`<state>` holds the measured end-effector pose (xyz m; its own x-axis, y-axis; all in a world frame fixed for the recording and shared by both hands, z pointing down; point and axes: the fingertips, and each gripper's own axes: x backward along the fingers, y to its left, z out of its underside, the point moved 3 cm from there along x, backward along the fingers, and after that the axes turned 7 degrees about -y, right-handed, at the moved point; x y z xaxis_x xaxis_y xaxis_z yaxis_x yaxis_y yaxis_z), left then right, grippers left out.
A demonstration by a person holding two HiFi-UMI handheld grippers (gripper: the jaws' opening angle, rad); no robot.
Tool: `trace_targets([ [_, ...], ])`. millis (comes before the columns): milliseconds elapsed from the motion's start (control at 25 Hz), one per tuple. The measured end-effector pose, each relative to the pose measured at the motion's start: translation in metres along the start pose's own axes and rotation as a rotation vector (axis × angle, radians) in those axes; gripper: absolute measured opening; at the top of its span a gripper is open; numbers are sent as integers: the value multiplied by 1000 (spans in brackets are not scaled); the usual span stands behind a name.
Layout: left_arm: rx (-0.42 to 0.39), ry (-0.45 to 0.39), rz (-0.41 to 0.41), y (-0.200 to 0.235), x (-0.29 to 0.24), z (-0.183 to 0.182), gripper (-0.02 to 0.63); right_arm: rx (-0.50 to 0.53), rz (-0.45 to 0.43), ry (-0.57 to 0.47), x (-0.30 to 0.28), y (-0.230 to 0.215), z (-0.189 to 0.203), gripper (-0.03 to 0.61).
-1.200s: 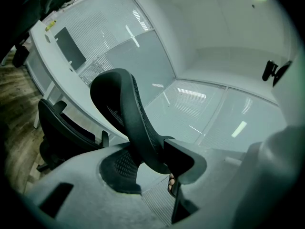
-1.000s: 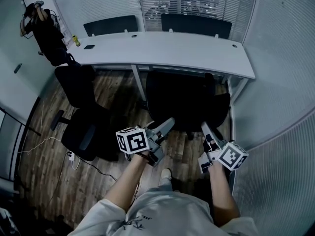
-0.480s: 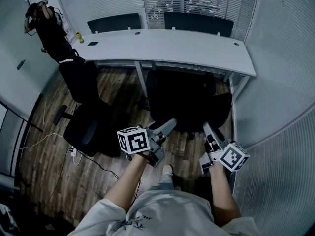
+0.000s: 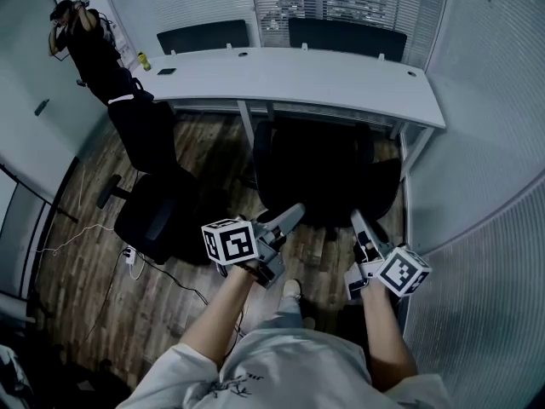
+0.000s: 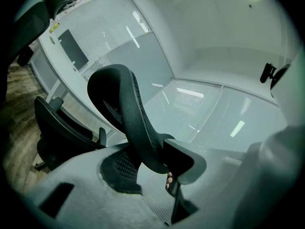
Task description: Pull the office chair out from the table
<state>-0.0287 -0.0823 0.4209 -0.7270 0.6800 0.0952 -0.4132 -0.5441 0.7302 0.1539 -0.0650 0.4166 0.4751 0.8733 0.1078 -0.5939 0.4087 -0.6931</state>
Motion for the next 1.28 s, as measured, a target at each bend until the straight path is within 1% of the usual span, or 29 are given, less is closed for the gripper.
trace_targets([
  [160, -3, -4, -12, -6, 8, 9, 149, -5, 1, 1, 12, 2, 4, 138],
  [360, 7, -18, -29, -2, 2, -8, 149, -11, -18, 0, -7, 8, -4, 138],
  [560, 5, -17, -32, -3, 15, 4, 149, -13, -15, 1, 7, 9, 9, 138],
  [760, 4, -13, -18, -19, 52, 18, 149, 2, 9, -9, 39, 32, 29, 138],
  [920, 8, -11, -6, -21, 83, 16, 149, 2, 18, -20, 48, 57, 50, 138],
  [1120, 16, 7, -2, -21, 99, 14, 149, 1, 38, -33, 54, 70, 62, 138],
  [1280, 26, 20, 4, -22, 121, 11, 147, 2, 57, -43, 62, 89, 77, 138],
])
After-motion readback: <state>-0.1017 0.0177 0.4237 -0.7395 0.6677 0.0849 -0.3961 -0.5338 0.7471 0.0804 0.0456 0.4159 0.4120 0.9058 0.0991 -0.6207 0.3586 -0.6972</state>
